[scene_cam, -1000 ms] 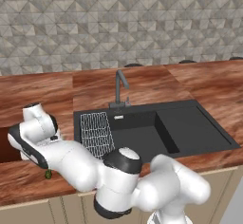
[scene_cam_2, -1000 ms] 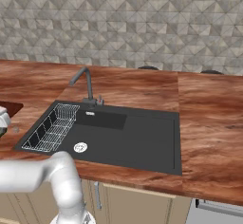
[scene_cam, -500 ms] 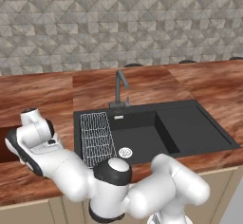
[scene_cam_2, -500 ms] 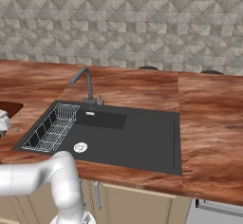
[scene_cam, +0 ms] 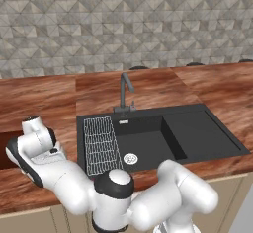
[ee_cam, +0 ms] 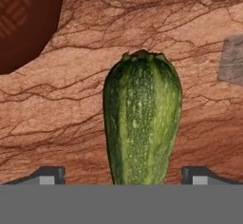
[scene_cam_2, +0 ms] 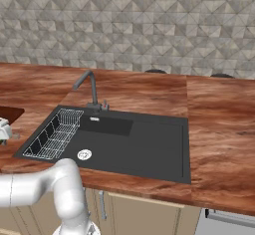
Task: Pick up all produce items and place them in the sink. Turn on the sink faucet to wash them. Then turn the sink off and put them in the tray.
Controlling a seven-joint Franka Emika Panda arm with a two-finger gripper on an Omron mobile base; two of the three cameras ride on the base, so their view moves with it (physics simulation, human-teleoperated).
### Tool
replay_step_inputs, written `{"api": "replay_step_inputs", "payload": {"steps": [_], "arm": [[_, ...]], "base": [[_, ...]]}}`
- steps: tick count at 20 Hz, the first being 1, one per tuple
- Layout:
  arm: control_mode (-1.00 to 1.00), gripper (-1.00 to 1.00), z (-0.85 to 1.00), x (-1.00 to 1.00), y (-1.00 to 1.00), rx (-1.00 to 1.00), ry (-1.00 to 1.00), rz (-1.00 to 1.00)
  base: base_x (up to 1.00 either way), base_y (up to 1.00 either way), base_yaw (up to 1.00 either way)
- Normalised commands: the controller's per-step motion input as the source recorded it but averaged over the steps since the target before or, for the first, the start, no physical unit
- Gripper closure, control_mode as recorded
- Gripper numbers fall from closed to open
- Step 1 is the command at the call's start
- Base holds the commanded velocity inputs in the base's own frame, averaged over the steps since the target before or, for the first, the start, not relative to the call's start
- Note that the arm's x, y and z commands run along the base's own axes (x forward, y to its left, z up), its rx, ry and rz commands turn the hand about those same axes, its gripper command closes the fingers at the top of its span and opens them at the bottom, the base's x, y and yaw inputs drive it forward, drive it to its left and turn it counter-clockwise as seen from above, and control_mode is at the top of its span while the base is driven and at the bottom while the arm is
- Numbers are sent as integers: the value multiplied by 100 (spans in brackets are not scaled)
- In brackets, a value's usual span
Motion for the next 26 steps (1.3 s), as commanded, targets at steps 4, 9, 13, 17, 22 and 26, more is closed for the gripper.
{"api": "replay_step_inputs", "payload": {"steps": [4,9,13,17,22,26], "arm": [[-100,100,-28,0,0,0,0,0],[-100,100,-3,0,2,0,0,0],[-100,100,1,-3,2,0,-7,0],[-100,100,29,-21,-2,0,-13,0],[-100,100,50,-18,-17,2,-10,0],[-100,100,53,-11,-25,5,-10,0]], "base": [[0,0,0],[0,0,0],[0,0,0],[0,0,0],[0,0,0],[0,0,0]]}}
